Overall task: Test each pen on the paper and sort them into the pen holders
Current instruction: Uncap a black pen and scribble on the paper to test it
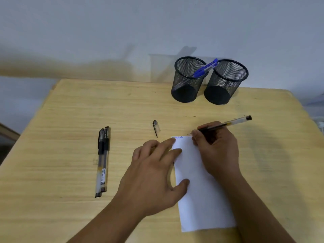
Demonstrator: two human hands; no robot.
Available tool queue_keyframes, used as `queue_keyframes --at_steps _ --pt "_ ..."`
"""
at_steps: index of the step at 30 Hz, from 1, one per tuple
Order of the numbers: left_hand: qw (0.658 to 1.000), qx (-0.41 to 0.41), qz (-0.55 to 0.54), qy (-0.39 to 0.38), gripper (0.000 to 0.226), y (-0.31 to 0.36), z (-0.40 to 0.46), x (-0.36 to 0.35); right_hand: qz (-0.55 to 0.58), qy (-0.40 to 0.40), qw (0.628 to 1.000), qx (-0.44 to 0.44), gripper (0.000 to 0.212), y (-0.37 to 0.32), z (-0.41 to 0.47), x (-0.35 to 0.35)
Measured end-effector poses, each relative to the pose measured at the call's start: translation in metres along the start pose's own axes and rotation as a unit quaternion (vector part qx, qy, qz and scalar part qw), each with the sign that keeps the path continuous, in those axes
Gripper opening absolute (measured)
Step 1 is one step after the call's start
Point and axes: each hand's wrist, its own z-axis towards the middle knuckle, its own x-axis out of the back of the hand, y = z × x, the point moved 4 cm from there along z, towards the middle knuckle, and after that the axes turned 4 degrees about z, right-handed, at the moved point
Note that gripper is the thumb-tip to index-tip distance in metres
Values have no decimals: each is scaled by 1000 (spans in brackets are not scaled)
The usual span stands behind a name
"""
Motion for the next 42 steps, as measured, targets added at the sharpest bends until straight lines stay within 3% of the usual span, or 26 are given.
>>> queue_keyframes --at_steps 4,42 --pt "1000 12 6 -15 75 1 1 -1 -18 -13 1000 4 5 1 0 -2" --pt "999 28 7 -21 73 1 6 -3 -24 -33 999 15 7 -3 1 -6"
